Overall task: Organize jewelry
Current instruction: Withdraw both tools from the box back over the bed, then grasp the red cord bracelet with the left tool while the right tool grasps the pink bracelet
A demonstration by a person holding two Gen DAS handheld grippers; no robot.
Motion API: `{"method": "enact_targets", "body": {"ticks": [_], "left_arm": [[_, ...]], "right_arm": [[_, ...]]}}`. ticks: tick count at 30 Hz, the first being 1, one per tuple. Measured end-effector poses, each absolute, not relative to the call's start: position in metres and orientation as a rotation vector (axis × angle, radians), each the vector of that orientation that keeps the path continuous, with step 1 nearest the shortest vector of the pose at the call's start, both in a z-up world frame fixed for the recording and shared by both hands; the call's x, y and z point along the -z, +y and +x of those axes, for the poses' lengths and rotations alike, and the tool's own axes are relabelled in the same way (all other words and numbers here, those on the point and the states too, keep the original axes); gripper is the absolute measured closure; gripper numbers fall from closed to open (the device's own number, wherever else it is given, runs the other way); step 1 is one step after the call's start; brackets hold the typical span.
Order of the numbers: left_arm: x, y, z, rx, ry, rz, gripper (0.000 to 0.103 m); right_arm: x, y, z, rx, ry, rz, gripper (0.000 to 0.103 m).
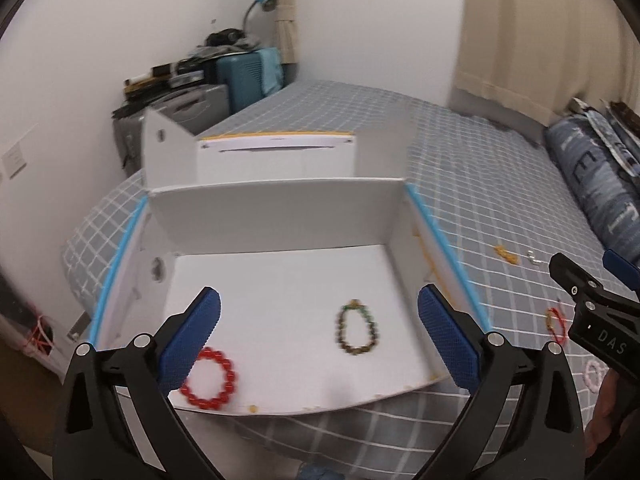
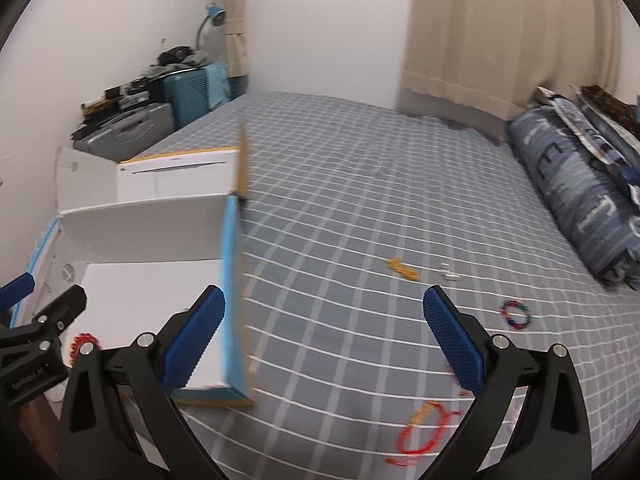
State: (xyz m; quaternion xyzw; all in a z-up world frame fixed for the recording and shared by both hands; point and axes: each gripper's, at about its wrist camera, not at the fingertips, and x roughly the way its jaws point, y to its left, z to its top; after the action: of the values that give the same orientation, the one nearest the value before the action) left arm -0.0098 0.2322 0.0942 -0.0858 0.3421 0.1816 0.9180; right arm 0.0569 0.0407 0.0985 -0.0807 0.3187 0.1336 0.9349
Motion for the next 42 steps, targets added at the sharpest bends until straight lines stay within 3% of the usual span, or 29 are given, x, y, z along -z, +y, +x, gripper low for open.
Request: {"method": "enact_targets", "body": {"ticks": [19,30,42], "left_arm": [[-0.093,0.1,0.023,-0.125,0.727,-0.075,0.006],[-0.045,0.013,0.057,0.018,0.827,-0.009,0.006],[0.015,-0.024,0.083,0.091,0.942,-0.018,0.006]], "right_arm": [[-0.094,-0.106,0.05,-0.106,0.704,-0.094,0.008],[-0.067,-0.183,0.051,-0.019,0.771,-0.079,0.008],[-0.016,-0.238,0.063,0.015,0.879,-0.059,0.008]]}}
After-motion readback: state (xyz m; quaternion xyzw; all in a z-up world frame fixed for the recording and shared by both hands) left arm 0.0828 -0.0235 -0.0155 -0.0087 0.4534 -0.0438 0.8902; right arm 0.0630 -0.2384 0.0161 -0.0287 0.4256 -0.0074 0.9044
